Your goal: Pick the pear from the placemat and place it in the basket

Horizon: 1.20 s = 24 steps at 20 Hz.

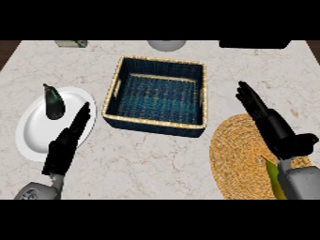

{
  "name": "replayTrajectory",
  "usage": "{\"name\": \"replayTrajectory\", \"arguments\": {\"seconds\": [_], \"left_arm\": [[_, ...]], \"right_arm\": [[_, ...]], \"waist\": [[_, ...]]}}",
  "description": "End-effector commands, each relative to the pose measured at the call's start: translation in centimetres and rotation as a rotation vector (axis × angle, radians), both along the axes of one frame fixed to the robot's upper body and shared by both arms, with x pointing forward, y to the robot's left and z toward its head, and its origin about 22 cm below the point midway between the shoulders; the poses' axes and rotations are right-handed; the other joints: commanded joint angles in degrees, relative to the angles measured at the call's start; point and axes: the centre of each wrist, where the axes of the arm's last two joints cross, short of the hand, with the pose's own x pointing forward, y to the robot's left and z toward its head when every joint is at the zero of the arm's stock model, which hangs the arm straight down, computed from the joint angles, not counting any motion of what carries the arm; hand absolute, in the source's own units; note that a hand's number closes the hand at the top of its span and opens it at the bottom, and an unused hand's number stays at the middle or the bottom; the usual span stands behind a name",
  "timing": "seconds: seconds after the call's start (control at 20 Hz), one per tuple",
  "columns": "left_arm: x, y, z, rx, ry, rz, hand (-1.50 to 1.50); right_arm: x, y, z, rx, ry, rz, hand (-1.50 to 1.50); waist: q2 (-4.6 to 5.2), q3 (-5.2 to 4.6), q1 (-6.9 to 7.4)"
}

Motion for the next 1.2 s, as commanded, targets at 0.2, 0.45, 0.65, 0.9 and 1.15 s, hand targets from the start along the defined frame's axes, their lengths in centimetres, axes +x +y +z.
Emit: {"name": "replayTrajectory", "arguments": {"seconds": [0.2, 0.45, 0.65, 0.9, 1.15], "left_arm": [[-3.6, 1.9, -4.3, -0.085, 0.313, 0.178, 0.0], [-5.0, 5.2, -4.6, -0.095, 0.439, 0.216, 0.0], [-5.8, 5.9, -3.5, -0.116, 0.434, 0.244, 0.0], [-4.9, 5.2, -3.4, -0.131, 0.434, 0.247, 0.0], [-5.4, 5.6, -2.8, -0.114, 0.429, 0.217, 0.0]], "right_arm": [[2.8, -0.4, 1.7, 0.433, 0.052, 0.294, 1.5], [-0.8, 3.7, 0.8, 0.452, 0.071, 0.679, 1.5], [-2.9, 2.1, 4.6, 0.219, 0.056, 0.574, -1.5], [-0.6, -2.8, 12.4, -0.295, -0.091, 0.404, -1.5], [0.4, -7.6, 20.4, -0.593, -0.134, 0.335, -1.5]], "waist": [[1.6, -0.28, 0.16], [0.56, -0.45, -2.26], [0.11, -0.52, -2.97], [0.3, -0.65, -3.25], [0.65, -0.51, -1.48]]}}
